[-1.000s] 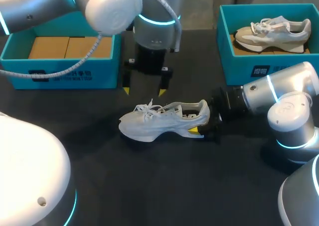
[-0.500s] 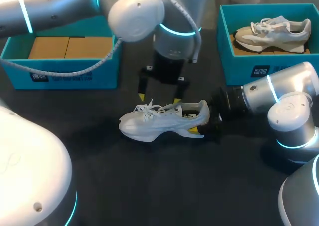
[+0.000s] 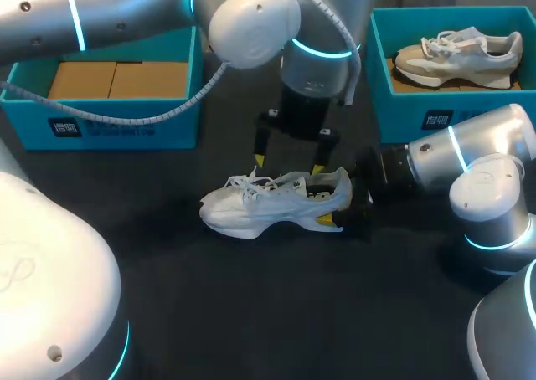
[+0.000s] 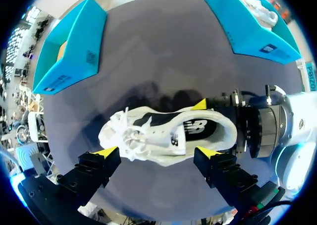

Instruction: Take the shoe out of the shoebox, open the shoe tongue, remove and reinsert the insole, then place the shoe into the shoebox

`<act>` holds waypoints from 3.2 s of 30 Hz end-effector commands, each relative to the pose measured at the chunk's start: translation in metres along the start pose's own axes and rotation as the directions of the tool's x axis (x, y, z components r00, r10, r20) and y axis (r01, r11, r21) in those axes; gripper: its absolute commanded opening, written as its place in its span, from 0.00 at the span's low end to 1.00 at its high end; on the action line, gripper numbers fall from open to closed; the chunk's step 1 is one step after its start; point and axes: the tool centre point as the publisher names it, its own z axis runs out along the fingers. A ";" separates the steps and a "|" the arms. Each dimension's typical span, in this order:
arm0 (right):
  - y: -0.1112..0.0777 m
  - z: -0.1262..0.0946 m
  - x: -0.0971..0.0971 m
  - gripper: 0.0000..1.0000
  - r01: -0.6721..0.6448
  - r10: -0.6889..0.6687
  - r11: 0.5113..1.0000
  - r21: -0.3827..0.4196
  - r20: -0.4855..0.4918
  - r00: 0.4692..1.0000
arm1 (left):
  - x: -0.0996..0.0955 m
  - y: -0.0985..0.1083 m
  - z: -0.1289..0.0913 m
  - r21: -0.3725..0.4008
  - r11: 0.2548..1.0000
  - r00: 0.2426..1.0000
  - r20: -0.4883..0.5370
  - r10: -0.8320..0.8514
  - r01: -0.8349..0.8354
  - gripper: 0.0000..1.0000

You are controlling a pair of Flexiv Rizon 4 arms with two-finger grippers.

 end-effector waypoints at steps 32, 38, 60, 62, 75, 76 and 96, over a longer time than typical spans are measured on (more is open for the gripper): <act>-0.001 0.005 -0.001 0.00 0.000 0.000 1.000 0.001 0.000 1.000 | 0.026 -0.015 0.054 -0.039 0.994 0.990 0.100 0.101 -0.098 1.00; -0.001 0.005 -0.001 0.00 0.000 0.000 1.000 0.001 0.000 1.000 | 0.022 -0.011 0.060 -0.041 0.996 0.989 0.119 0.085 -0.081 1.00; -0.001 0.005 -0.001 0.00 0.000 0.000 1.000 0.001 0.000 1.000 | -0.021 0.001 0.051 -0.063 0.997 0.990 0.133 -0.044 0.052 1.00; -0.001 0.005 -0.001 0.00 0.000 0.000 1.000 0.001 0.000 1.000 | -0.023 0.003 0.049 -0.068 0.996 0.989 0.135 -0.054 0.064 1.00; -0.001 0.005 -0.001 0.00 0.000 0.000 1.000 0.001 0.000 1.000 | -0.033 0.006 0.043 -0.137 0.983 0.990 0.086 -0.113 0.124 0.28; -0.001 0.005 -0.001 0.00 0.000 0.000 1.000 0.001 0.000 1.000 | -0.033 0.007 0.042 -0.139 0.982 0.990 0.084 -0.113 0.124 0.15; -0.001 0.005 -0.001 0.00 0.000 0.000 1.000 0.001 0.000 1.000 | -0.042 0.017 0.027 -0.197 0.978 0.997 -0.026 -0.076 0.069 0.00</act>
